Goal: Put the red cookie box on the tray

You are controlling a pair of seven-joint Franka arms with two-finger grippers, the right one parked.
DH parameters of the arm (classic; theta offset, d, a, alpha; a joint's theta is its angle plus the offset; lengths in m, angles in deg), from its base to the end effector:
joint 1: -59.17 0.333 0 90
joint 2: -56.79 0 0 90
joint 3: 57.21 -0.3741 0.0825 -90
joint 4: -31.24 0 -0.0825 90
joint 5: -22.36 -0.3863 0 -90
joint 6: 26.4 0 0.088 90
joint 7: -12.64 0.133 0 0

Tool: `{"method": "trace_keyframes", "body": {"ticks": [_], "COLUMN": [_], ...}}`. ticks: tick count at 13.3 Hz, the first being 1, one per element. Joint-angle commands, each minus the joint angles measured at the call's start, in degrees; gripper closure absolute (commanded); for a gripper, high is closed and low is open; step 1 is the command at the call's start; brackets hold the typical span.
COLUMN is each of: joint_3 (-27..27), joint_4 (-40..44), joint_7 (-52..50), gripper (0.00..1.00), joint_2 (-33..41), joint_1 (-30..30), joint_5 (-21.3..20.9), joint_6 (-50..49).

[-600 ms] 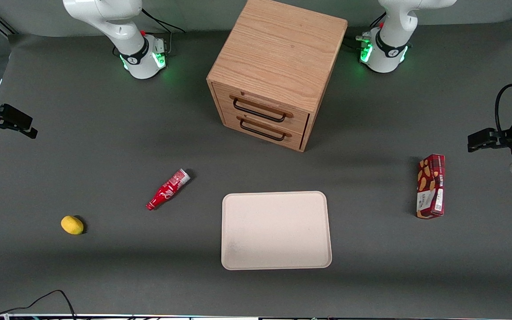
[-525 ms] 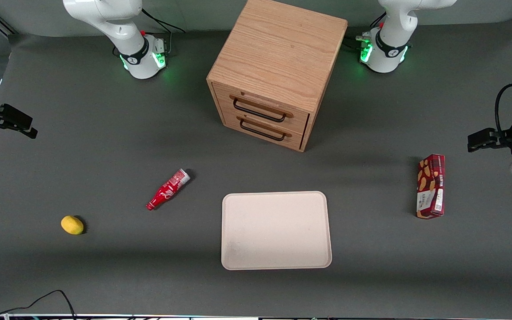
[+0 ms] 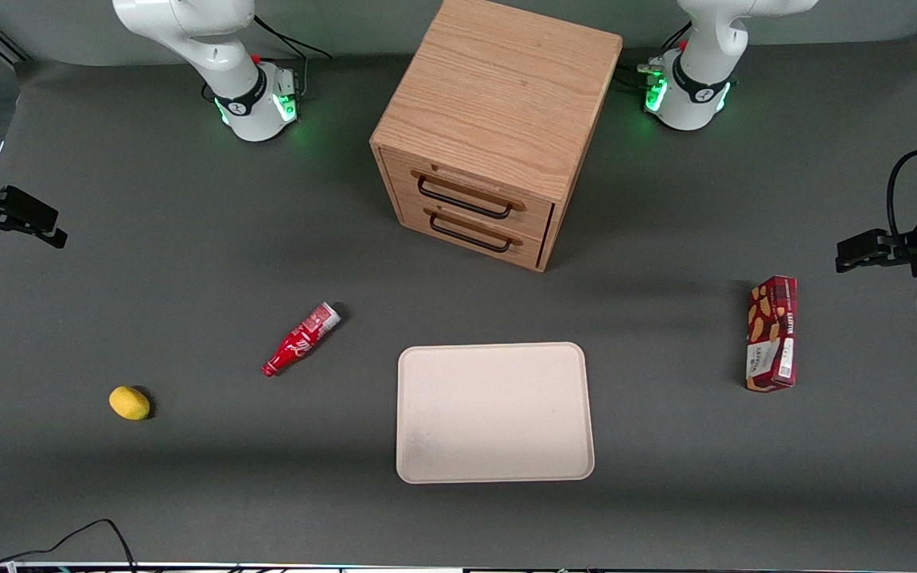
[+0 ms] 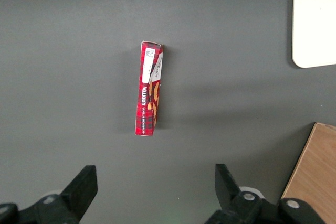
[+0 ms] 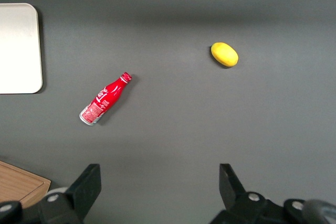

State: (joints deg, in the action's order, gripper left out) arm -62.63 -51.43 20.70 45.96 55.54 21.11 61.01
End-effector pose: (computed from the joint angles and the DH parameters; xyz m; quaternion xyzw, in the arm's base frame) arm 0.6149 0.0164 0.6027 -0.9969 0.0551 0.0542 0.0152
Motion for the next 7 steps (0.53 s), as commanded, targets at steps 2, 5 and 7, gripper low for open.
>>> {"method": "trace_keyframes", "body": {"ticks": [2,5,7], "joint_3": [-0.47,-0.47,-0.47], "joint_4": [-2.56,-7.48,-13.7], "joint_7": [2.58,2.75,4.68], "gripper": [0.0,0.0,0.0], "joint_2": [-0.24,-1.55,-2.43], "joint_1": [0.46,1.6,2.66], "joint_5": [0.63,0.54,0.63], "joint_6": [3.27,11.87,20.82]}}
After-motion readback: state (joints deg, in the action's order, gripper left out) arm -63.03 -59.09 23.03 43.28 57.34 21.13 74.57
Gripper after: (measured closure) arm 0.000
